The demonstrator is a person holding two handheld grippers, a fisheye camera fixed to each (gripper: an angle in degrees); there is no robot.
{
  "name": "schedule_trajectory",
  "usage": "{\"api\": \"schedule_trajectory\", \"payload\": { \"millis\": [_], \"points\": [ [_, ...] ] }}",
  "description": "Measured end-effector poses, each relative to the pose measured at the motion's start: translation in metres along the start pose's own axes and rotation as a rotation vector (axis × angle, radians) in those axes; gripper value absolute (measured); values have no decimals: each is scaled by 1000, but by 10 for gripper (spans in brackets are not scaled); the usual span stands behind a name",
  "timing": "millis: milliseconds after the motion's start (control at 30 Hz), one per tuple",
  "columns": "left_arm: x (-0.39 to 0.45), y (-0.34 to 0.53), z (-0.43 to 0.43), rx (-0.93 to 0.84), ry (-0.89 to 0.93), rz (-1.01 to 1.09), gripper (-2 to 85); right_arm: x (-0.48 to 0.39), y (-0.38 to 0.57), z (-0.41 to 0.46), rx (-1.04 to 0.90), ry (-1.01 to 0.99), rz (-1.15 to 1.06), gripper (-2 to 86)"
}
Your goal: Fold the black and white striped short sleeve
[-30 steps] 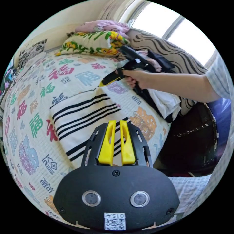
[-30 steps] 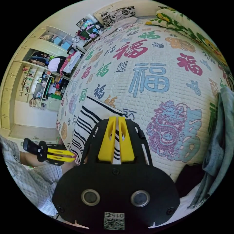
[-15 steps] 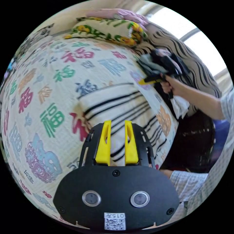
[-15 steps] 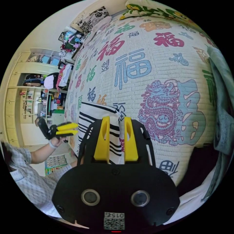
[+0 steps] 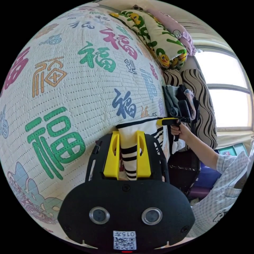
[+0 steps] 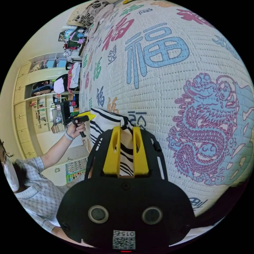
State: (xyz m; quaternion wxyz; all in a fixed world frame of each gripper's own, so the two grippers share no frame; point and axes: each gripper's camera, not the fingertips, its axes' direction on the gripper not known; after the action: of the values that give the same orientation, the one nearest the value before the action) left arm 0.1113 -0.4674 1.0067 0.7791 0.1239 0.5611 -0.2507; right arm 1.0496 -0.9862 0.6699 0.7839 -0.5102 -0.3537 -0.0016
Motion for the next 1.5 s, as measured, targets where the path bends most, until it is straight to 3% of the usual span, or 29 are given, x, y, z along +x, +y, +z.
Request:
{"api": "schedule_trajectory", "payload": {
  "millis": [200, 533, 667, 867, 1100, 1200, 1267, 1367, 1500],
  "points": [
    [-13, -9, -12, -34, 112, 5, 36, 26, 5, -1, 5, -74, -46, 51],
    [90, 81, -92, 97, 120, 516, 20, -16, 104, -22, 104, 3, -441, 48],
    [130, 150, -89, -5, 61, 651, 18, -23, 167, 8, 16, 129, -493, 49],
    [136, 214, -36, -260, -1, 620, 17, -4, 204, 80, -167, 259, -446, 49],
    [138, 242, -11, -341, -111, 596, 13, 25, 213, 127, -210, 298, -390, 49],
    [146, 238, -27, -298, -93, 562, 11, 26, 210, 122, -151, 306, -390, 48],
    [149, 223, -56, -172, -84, 516, 9, 28, 203, 110, -76, 284, -359, 47],
    [148, 188, -96, 26, -80, 476, 8, 43, 180, 82, 96, 176, -286, 47],
    [130, 129, -118, 108, -95, 401, 7, 64, 130, 61, 224, 17, -235, 43]
  ]
}}
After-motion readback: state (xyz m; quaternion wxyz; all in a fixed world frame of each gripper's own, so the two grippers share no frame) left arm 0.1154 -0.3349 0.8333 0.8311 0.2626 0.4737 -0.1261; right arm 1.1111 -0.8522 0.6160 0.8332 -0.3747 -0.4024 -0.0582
